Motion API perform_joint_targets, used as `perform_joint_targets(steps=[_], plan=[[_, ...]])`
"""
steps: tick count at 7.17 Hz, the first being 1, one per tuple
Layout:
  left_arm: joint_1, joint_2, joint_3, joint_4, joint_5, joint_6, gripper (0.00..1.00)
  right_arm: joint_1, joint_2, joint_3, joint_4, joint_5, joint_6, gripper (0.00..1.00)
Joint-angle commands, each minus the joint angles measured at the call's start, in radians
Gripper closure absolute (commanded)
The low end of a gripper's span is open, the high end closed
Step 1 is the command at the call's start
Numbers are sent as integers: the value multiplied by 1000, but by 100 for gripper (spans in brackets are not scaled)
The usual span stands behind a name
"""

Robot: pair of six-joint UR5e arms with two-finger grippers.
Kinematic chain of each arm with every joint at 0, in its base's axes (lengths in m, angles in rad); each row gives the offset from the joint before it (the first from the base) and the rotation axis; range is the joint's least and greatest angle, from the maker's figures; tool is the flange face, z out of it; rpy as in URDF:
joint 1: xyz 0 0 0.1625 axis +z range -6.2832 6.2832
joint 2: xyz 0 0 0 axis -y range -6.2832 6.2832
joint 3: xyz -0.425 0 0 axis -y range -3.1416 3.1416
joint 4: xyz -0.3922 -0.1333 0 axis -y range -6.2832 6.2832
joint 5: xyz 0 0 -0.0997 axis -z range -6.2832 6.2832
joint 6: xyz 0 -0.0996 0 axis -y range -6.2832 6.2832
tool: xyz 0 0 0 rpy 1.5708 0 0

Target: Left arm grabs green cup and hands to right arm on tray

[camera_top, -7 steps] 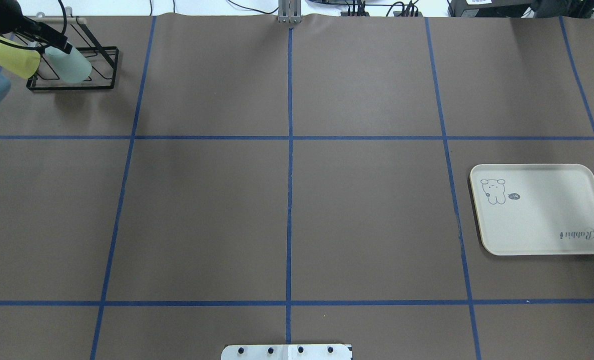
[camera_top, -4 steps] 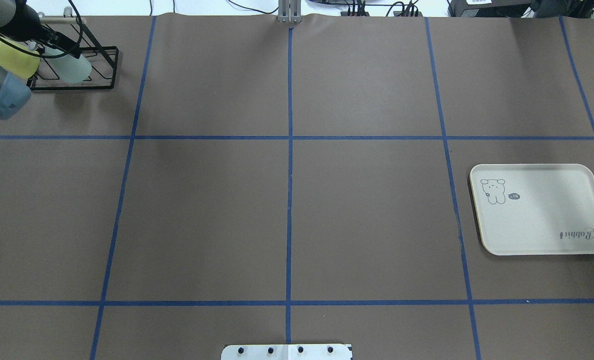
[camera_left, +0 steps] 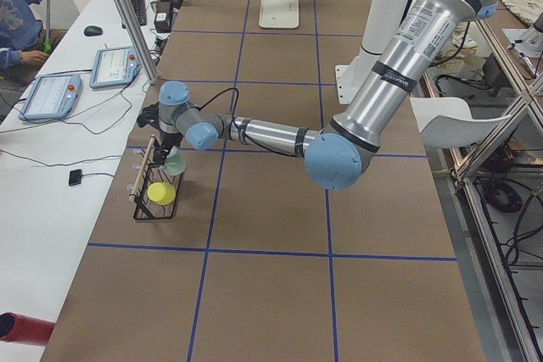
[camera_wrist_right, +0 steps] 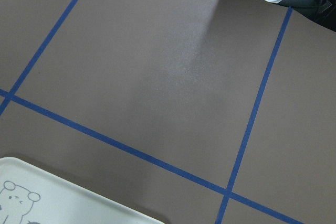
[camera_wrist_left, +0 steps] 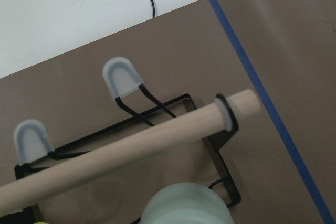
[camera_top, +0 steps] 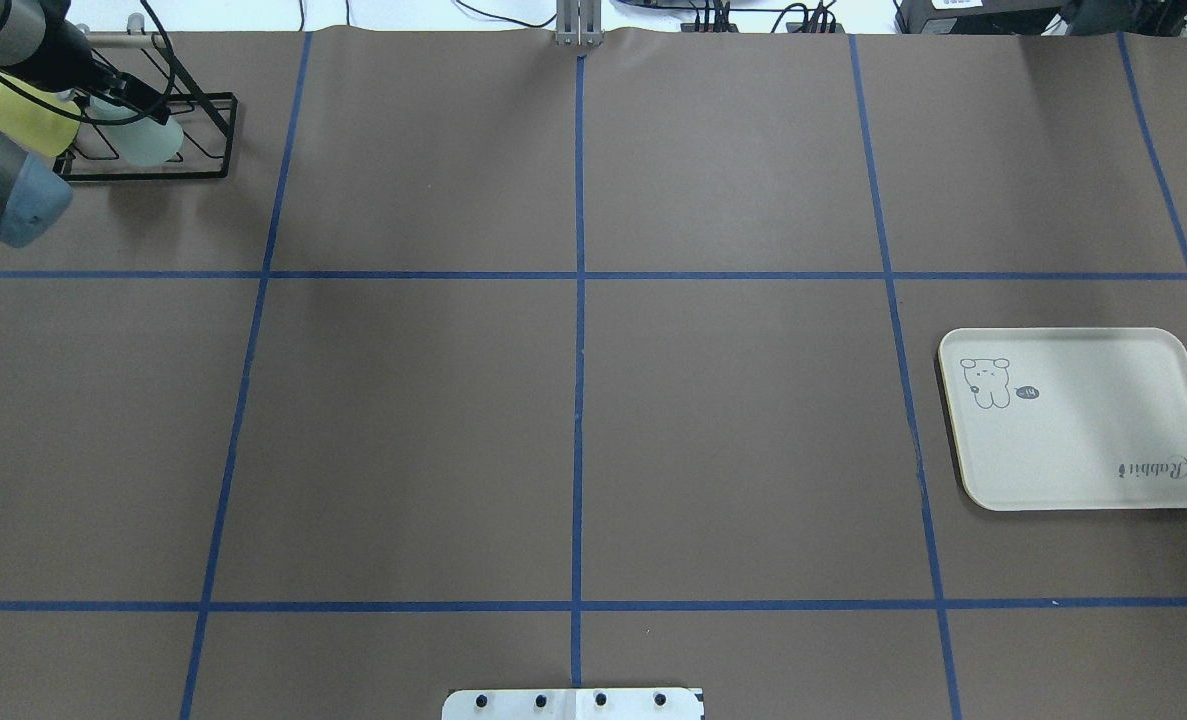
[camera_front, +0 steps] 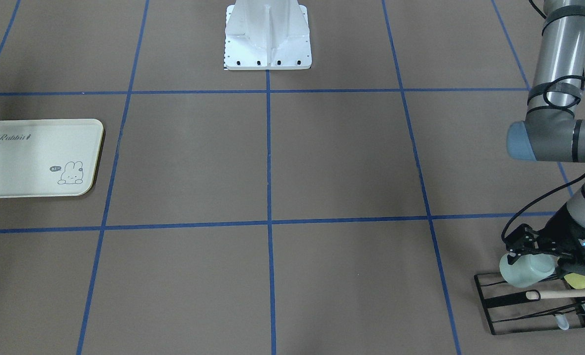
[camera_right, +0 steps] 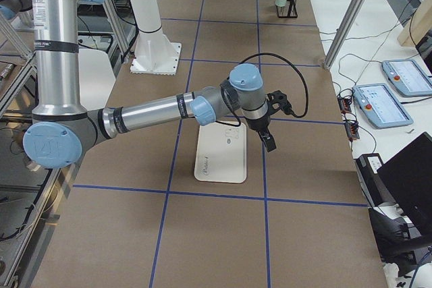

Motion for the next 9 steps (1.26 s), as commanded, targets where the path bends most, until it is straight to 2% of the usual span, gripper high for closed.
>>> perform_joint_targets(steps=[1, 3, 4, 6, 9], plan=[[3, 2, -4, -2, -4, 0, 0, 0, 0, 0, -1, 0, 0, 0], [3, 13, -6, -4, -4, 5, 1, 0, 0, 2, 1, 0, 1, 0], [3, 15, -6, -4, -4, 5, 9, 1, 0, 2, 1, 0, 1, 0], [3, 15, -6, -4, -4, 5, 11, 0, 0, 3, 1, 0, 1, 0], [3, 13, -10, -1, -1, 8, 75, 0, 0, 3, 1, 0, 0, 0]])
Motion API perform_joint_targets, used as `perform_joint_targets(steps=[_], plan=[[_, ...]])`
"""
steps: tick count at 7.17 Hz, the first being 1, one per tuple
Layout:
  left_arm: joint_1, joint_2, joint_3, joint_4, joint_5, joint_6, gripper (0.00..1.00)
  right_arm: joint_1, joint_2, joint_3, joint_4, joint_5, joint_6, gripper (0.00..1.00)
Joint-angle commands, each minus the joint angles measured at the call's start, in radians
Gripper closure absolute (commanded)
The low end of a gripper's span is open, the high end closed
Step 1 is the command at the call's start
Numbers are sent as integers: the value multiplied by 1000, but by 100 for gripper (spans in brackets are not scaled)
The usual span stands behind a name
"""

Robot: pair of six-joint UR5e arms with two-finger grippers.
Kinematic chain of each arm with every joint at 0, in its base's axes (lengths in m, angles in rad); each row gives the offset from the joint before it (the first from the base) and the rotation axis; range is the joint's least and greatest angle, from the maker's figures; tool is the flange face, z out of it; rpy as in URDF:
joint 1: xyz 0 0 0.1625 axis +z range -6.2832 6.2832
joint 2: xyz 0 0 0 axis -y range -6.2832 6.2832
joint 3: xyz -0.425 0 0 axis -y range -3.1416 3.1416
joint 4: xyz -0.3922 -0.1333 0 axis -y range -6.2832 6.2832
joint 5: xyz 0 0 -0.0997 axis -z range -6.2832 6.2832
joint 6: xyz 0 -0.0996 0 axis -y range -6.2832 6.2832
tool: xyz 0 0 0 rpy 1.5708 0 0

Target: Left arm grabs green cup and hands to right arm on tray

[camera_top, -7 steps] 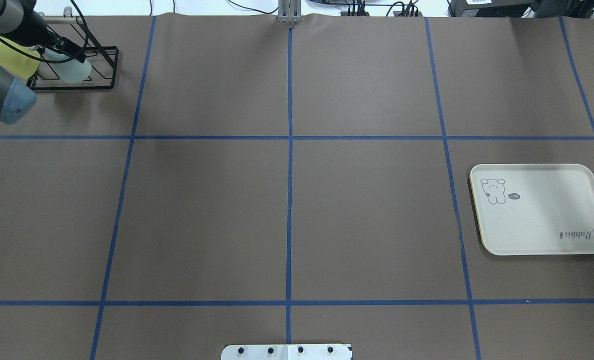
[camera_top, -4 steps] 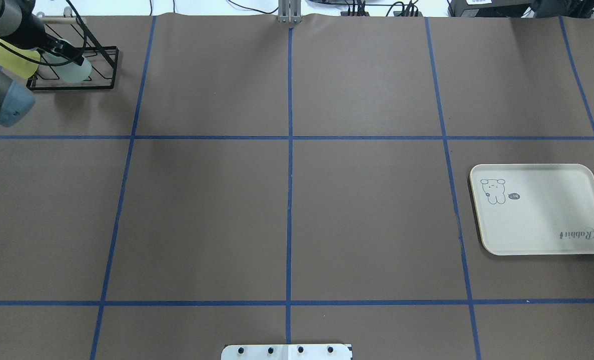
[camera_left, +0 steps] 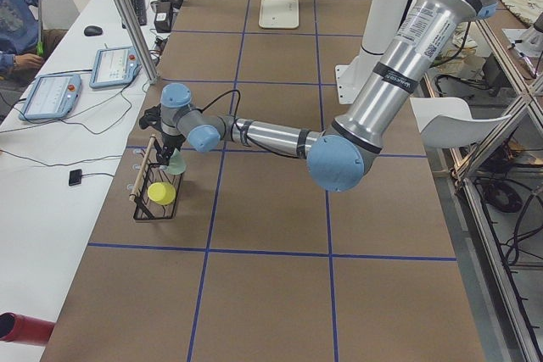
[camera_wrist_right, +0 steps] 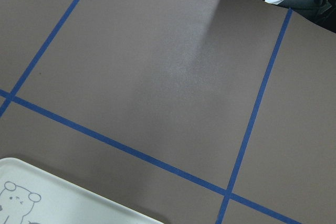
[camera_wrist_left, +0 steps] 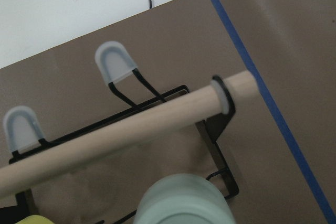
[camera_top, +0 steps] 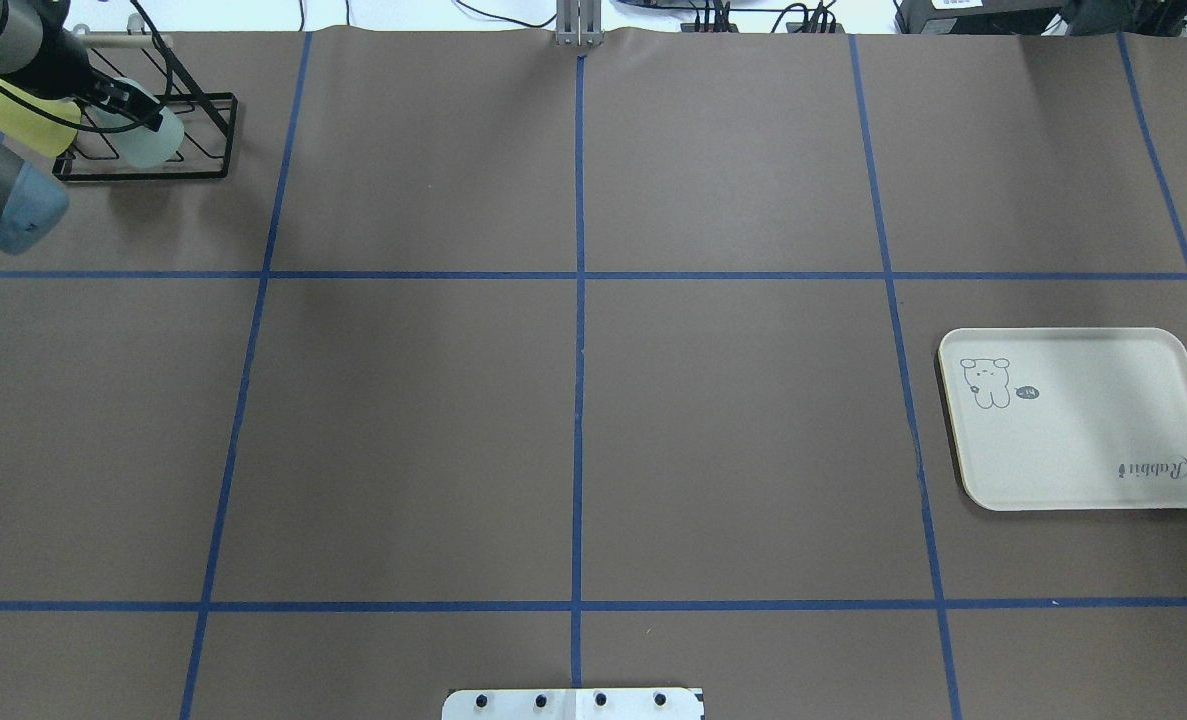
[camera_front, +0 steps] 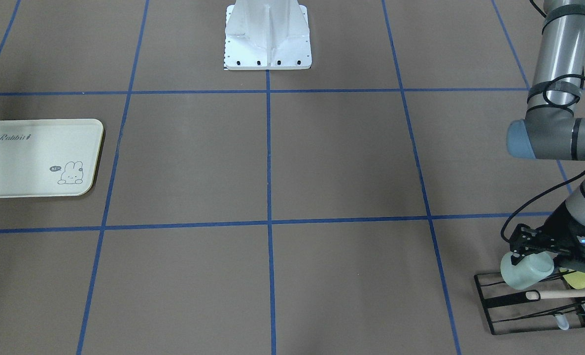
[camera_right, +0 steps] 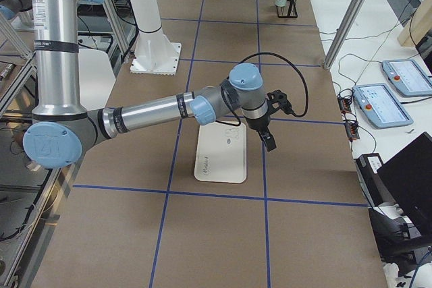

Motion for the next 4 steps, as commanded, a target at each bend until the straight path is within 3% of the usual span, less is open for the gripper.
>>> perform_joint_targets(steps=[1, 4], plan=[[-2, -1, -15, 1, 2, 2, 92, 0, 2, 0, 0, 0, -1, 0], [-20, 0, -73, 4, -1, 2, 96, 0, 2, 0, 0, -2, -1, 0]])
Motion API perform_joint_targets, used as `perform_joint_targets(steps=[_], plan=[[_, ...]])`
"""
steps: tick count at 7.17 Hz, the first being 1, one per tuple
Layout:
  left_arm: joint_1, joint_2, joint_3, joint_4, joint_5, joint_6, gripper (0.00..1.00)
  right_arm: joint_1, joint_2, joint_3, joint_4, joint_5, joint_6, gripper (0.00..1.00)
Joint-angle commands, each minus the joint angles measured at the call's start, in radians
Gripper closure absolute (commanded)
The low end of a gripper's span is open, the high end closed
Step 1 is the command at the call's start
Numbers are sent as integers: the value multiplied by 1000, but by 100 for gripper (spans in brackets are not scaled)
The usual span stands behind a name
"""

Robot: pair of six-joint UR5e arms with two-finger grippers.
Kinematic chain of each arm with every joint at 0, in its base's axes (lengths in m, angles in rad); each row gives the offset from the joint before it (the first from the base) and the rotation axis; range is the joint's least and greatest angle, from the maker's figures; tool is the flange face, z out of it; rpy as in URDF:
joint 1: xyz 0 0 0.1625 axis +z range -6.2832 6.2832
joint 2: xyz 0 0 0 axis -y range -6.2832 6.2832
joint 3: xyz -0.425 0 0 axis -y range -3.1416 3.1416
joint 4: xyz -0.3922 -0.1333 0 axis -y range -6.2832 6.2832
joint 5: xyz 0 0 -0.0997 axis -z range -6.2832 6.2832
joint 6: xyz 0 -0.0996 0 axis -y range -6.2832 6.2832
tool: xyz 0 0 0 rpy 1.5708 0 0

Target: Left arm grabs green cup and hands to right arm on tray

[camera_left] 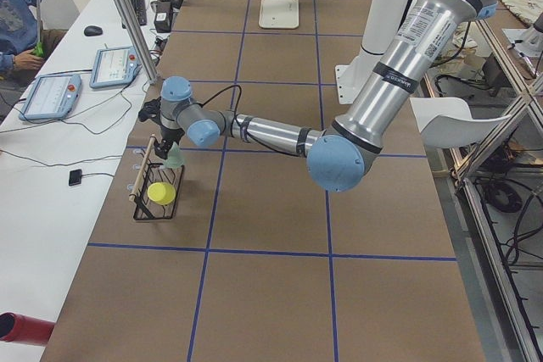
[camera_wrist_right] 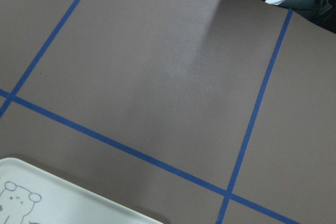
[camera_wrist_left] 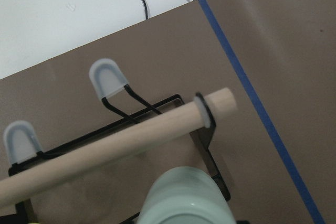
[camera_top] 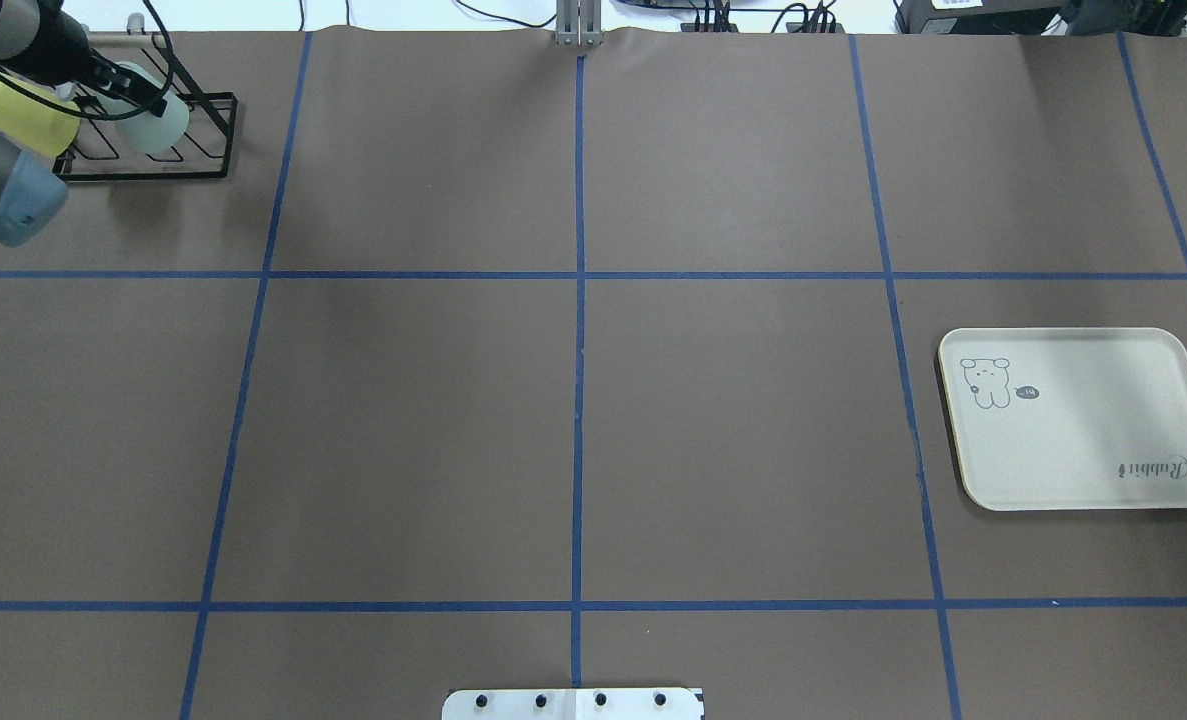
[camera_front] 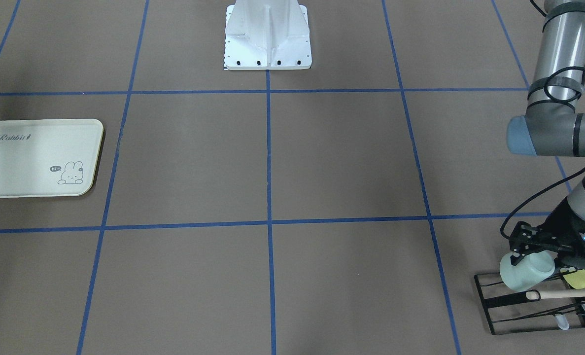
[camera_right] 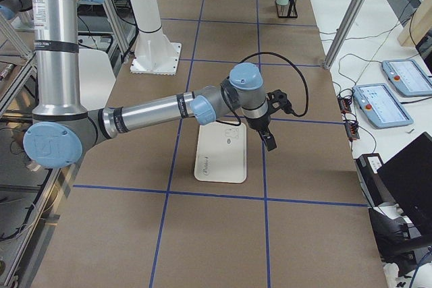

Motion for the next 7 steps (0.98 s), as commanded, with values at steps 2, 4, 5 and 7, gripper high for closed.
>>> perform_joint_targets(steps=[2, 4, 5, 7], plan=[[-41, 1, -54, 6, -4, 0, 96, 0, 0, 2, 0, 1, 0, 0], [-71, 7, -103, 11, -5, -1, 96, 0, 0, 0, 0, -1, 0, 0], [-96, 26, -138, 11, -7, -1, 96, 0, 0, 2, 0, -1, 1, 0], [-99, 63, -223, 14, -7, -15, 96, 0, 0, 6, 0, 1, 1, 0]])
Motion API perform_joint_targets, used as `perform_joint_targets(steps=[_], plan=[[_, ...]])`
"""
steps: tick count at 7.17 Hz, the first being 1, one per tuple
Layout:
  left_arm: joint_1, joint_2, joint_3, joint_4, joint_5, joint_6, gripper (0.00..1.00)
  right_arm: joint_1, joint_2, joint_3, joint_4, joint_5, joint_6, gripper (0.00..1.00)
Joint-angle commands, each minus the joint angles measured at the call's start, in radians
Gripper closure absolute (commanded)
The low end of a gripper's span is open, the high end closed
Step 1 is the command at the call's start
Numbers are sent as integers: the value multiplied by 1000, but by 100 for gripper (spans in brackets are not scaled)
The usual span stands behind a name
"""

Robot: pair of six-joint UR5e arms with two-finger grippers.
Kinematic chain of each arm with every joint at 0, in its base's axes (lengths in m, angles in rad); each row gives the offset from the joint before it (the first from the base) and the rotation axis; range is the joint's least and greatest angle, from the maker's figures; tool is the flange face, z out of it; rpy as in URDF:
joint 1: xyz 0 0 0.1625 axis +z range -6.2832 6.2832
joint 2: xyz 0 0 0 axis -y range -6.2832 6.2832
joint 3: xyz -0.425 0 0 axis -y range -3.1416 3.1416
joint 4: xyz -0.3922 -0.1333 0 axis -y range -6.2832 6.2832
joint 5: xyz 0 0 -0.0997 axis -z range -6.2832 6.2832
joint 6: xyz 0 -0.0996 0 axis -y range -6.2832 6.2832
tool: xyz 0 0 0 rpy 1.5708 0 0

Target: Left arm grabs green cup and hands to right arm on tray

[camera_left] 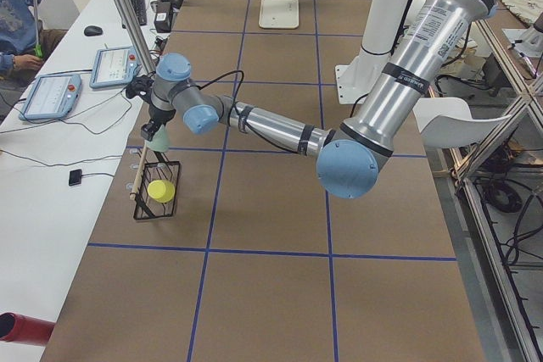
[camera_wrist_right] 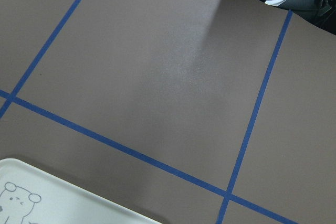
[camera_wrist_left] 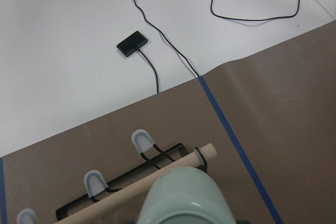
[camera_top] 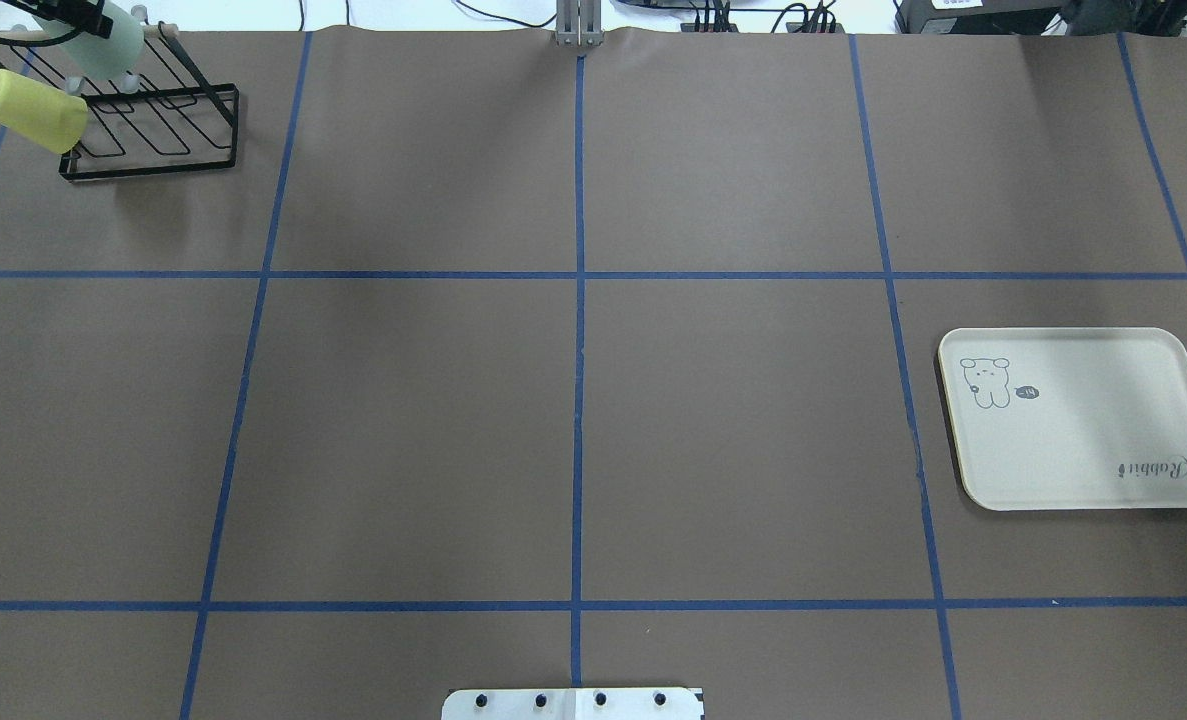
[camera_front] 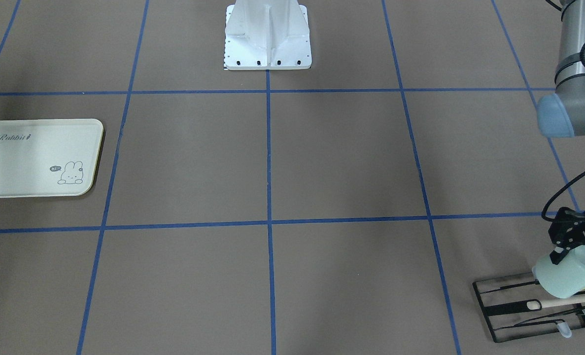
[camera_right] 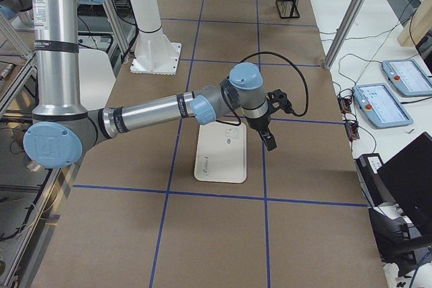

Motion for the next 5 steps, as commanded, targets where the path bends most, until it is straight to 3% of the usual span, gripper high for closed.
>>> perform_joint_targets(steps=[1, 3, 5], plan=[[-1, 21, -77, 0, 0, -69, 96, 0, 5, 11, -2, 1, 11, 0], [11, 11, -144, -18, 0, -342, 97, -8, 59, 13, 0, 93, 128, 0], [95, 5, -230, -21, 6, -550, 97, -41, 132, 17, 2, 125, 298, 0]])
